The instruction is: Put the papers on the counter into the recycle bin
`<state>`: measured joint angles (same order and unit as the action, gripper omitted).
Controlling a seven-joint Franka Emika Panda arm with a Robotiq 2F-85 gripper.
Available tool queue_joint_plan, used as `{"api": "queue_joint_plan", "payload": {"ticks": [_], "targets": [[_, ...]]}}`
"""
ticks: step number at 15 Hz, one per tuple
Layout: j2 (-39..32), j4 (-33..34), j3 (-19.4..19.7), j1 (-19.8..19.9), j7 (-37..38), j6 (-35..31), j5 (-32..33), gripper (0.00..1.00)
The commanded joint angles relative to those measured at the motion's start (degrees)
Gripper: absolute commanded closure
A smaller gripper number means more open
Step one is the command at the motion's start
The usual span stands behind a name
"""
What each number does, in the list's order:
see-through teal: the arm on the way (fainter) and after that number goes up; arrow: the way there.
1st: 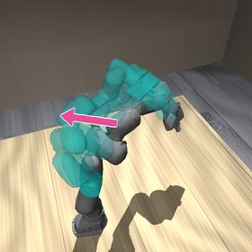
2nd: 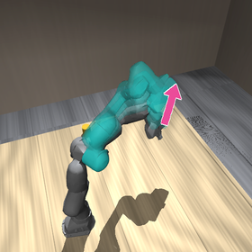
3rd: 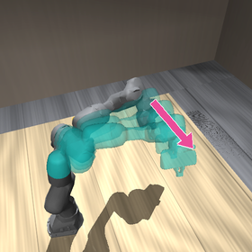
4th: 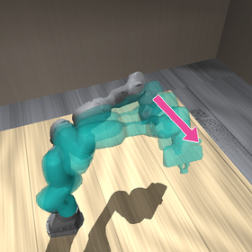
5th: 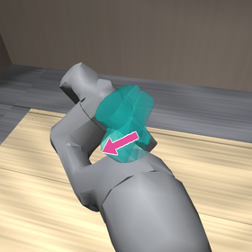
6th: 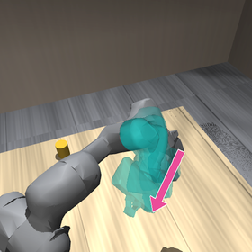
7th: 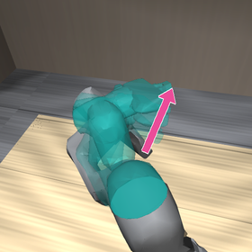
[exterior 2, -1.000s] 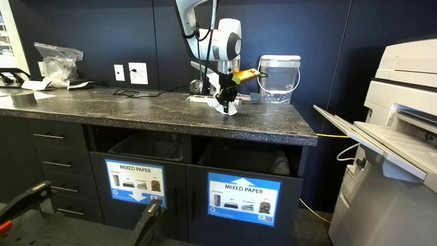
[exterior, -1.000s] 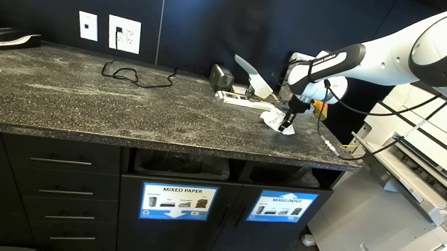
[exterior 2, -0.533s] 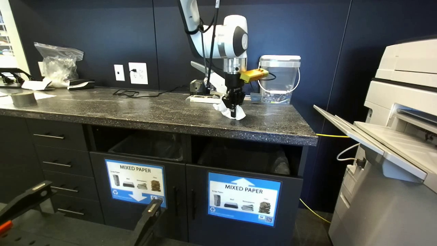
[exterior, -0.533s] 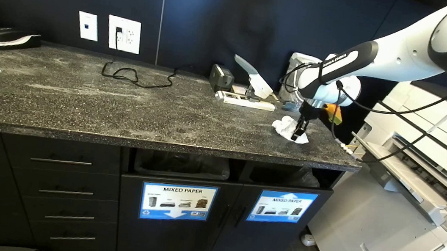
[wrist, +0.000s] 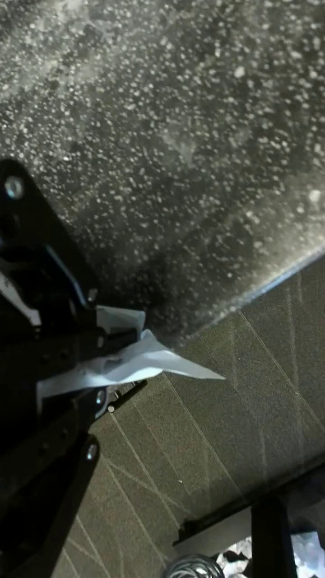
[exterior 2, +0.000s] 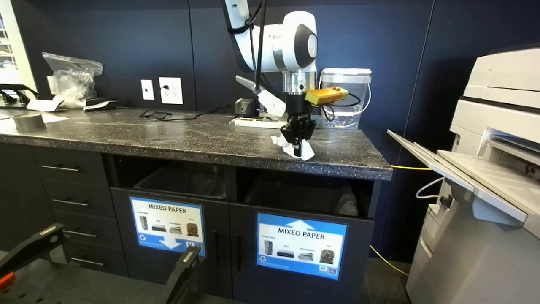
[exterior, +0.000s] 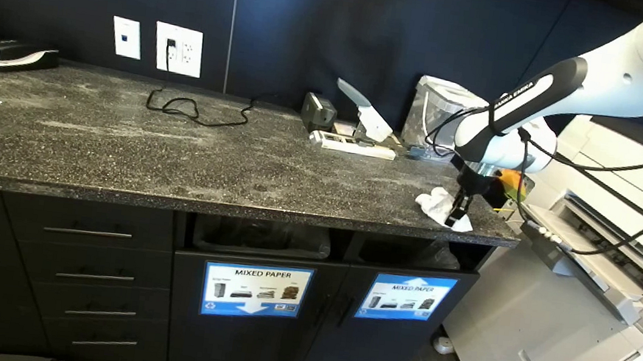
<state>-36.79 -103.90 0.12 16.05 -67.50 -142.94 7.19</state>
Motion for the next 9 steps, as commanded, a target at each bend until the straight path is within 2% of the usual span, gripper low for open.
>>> {"api": "queue_joint_plan", "payload": {"ticks": [1,9], "targets": [[4.4,-10.6,0.9,0.5,5.5,-5.6,-2.4,0.91],[5.2,-20.6,-0.8,3.9,15.6,-13.0,-10.3,0.90]]}}
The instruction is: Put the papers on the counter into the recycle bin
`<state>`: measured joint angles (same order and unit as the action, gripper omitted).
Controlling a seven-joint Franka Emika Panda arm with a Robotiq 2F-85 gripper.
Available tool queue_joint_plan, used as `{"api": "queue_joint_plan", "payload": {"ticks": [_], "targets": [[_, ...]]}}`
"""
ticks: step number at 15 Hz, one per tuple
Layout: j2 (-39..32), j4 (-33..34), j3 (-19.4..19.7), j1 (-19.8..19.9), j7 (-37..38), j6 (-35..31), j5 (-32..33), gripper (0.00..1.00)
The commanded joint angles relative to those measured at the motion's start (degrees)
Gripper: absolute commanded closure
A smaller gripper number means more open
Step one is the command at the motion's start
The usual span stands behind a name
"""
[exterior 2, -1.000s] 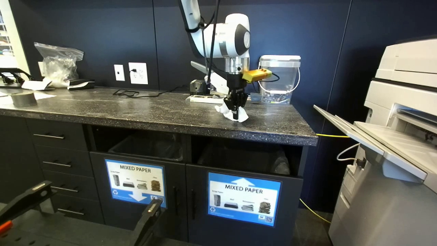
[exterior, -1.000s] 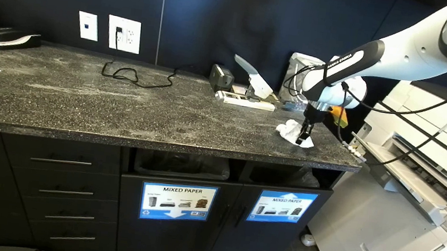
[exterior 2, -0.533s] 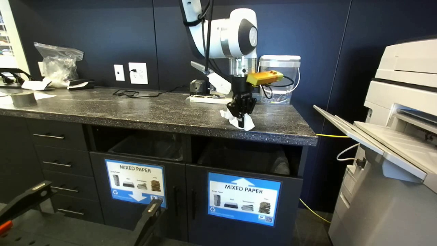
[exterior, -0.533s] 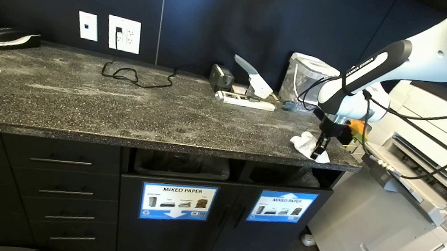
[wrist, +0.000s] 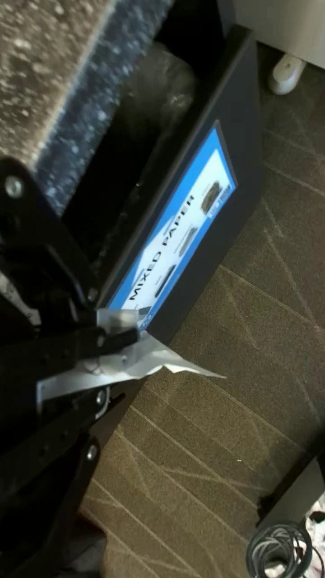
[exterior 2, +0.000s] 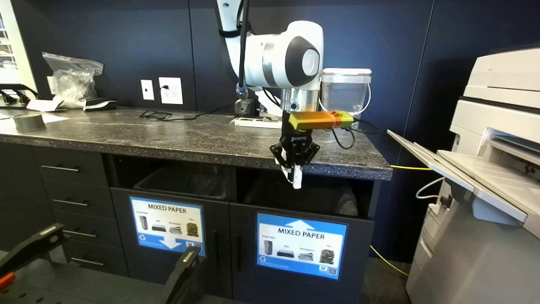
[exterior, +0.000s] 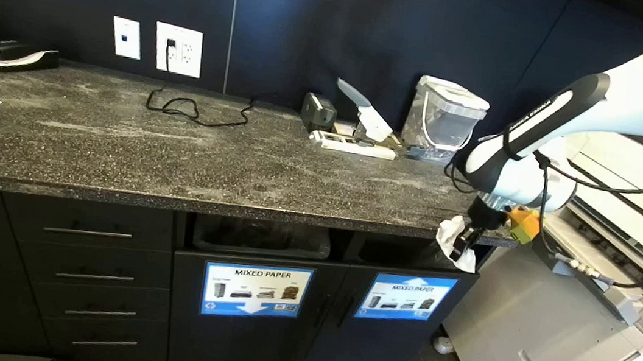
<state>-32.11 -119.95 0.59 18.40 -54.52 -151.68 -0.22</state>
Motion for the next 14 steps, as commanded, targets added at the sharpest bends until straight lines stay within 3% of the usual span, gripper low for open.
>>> {"api": "queue_joint_plan", "payload": {"ticks": [1,5,9,13,14], "targets": [[-0.5,-6.0,-2.0,1.9,3.6,-6.8,-4.1,0.91],[-4.1,-8.6,-7.2,6.9,4.5,-14.5,-9.4,0.90],[-9.2,-8.8,-17.9,17.9,3.9,-24.8,-13.4,0.90],[-17.1,-8.2,-27.6,28.9,7.8,-35.7,-7.1,0.89],[-19.6,-8.2,-28.6,30.1,9.6,-38.8,-4.3,0.89]]}}
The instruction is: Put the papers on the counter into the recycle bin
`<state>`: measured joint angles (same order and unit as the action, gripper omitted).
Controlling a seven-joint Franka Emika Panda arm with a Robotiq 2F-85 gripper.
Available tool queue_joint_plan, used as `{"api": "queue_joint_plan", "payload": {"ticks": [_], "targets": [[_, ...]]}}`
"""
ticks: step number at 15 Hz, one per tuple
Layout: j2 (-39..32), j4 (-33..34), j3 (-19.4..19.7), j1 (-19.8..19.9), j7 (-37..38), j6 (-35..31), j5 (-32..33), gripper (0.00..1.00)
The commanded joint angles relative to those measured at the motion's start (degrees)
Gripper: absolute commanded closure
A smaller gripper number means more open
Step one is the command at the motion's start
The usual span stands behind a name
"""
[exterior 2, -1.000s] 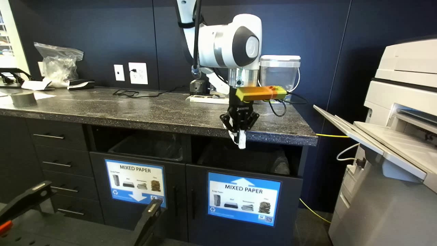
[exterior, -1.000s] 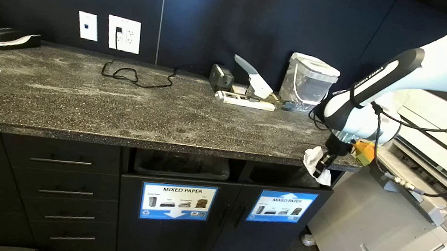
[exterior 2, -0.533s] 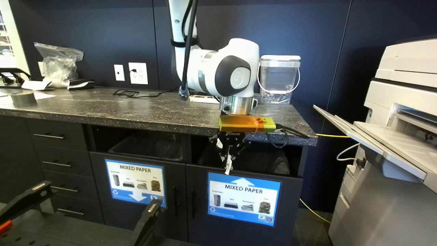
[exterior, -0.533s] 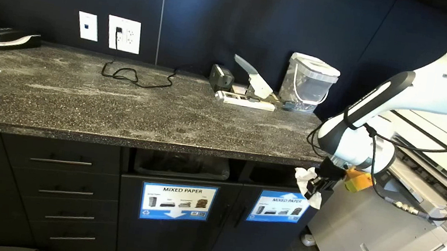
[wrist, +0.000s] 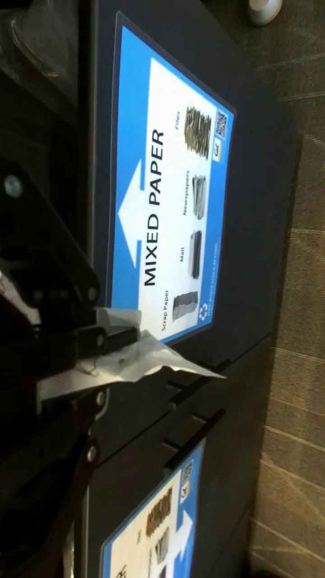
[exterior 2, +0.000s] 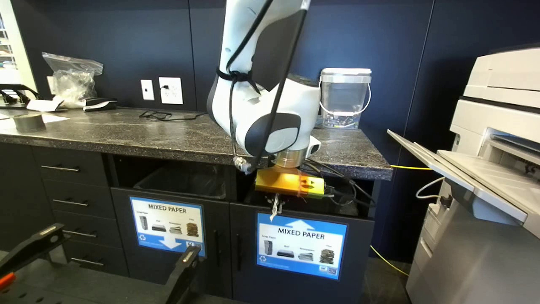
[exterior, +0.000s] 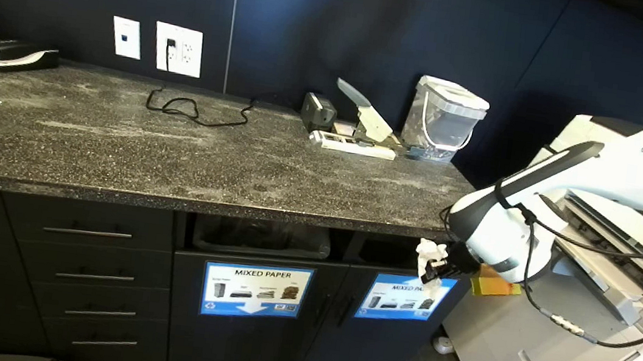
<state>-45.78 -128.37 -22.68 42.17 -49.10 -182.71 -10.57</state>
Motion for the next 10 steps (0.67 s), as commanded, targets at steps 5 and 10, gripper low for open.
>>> {"api": "queue_joint_plan", "payload": {"ticks": [5,10], "targets": [[-15.1,4.0,-4.9,9.4,16.4,-15.3,22.6,0.89],[-18.9,10.3,-2.4,6.5,27.2,-19.1,33.0,0.89]]}}
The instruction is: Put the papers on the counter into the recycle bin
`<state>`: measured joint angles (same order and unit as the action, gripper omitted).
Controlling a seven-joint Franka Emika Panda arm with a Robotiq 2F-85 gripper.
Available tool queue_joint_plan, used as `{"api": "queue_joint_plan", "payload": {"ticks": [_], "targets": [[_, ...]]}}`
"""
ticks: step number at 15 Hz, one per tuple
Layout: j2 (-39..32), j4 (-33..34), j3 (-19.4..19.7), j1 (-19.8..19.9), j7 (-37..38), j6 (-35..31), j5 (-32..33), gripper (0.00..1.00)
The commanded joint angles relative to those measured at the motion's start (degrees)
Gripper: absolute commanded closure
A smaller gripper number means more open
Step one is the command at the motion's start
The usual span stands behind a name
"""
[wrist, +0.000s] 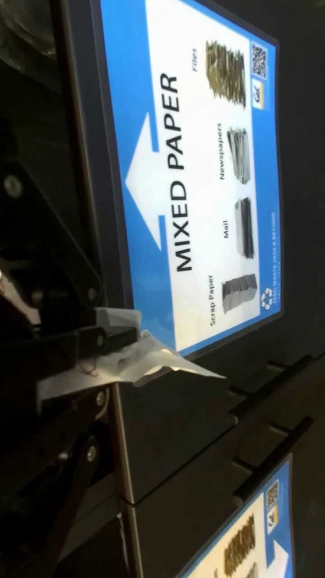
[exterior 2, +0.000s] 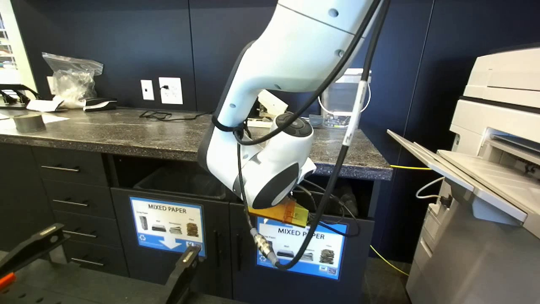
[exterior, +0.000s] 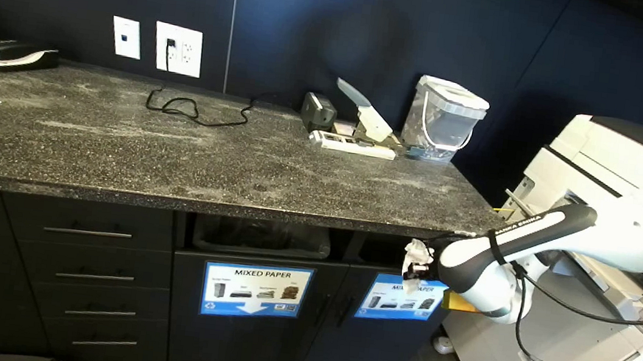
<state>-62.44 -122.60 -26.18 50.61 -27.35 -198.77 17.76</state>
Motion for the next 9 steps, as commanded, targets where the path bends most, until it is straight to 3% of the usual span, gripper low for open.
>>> {"api": "queue_joint_plan", "payload": {"ticks": [1,5,9], "targets": [[-2.3,5.7,0.8,-1.8,6.9,-3.1,6.0,0.89],[-3.6,10.1,2.2,-4.8,10.9,-5.0,8.1,0.89],[-6.4,12.9,5.3,-9.3,15.4,-11.8,7.0,0.89]]}}
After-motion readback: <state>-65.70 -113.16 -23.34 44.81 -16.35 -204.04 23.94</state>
